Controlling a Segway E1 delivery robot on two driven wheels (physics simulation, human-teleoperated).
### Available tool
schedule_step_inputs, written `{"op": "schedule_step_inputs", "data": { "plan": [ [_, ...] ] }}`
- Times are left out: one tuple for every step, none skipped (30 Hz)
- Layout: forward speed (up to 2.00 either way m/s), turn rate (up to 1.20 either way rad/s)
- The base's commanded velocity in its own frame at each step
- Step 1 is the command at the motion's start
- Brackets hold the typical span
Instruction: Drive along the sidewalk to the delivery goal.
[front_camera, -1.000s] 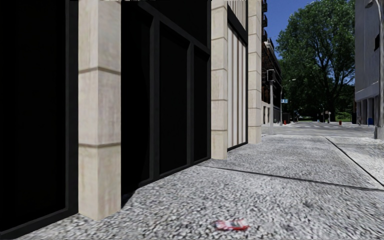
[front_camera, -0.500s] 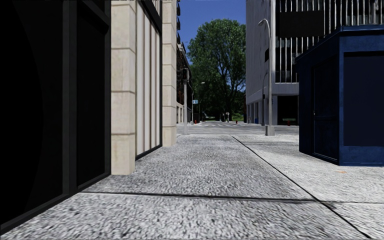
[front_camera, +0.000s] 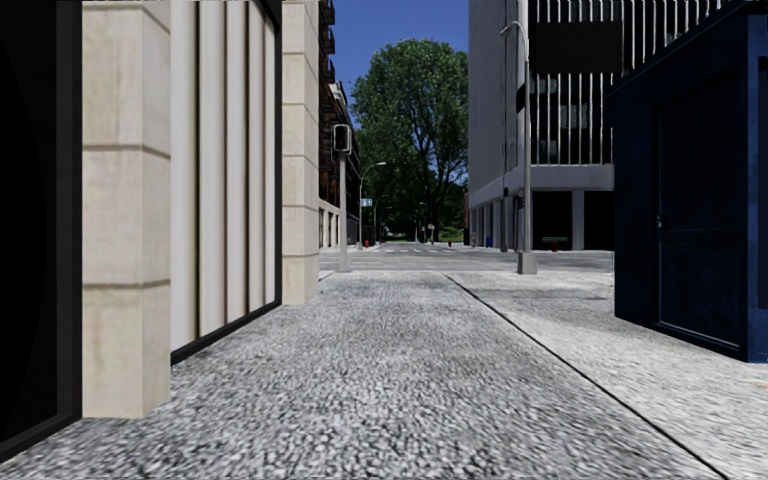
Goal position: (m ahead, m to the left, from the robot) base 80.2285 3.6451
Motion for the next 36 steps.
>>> {"op": "schedule_step_inputs", "data": {
  "plan": [
    [2.0, 0.0],
    [2.0, 0.0],
    [2.0, 0.0],
    [2.0, 0.0],
    [2.0, 0.0],
    [2.0, 0.0],
    [2.0, 0.0],
    [2.0, 0.0],
    [2.0, 0.0],
    [2.0, 0.0],
    [2.0, 0.0],
    [2.0, 0.0],
    [2.0, 0.0],
    [2.0, 0.0],
    [2.0, 0.0],
    [2.0, 0.0],
    [2.0, 0.0],
    [2.0, 0.0],
    [2.0, 0.0],
    [2.0, 0.0],
    [2.0, 0.0],
    [2.0, 0.0],
    [2.0, 0.0],
    [2.0, 0.0],
    [2.0, 0.0],
    [2.0, 0.0],
    [2.0, 0.0],
    [2.0, 0.0],
    [2.0, 0.0],
    [2.0, 0.0],
    [2.0, 0.0],
    [2.0, 0.0],
    [2.0, 0.0],
    [2.0, 0.0],
    [2.0, 0.0],
    [2.0, 0.0]
  ]
}}
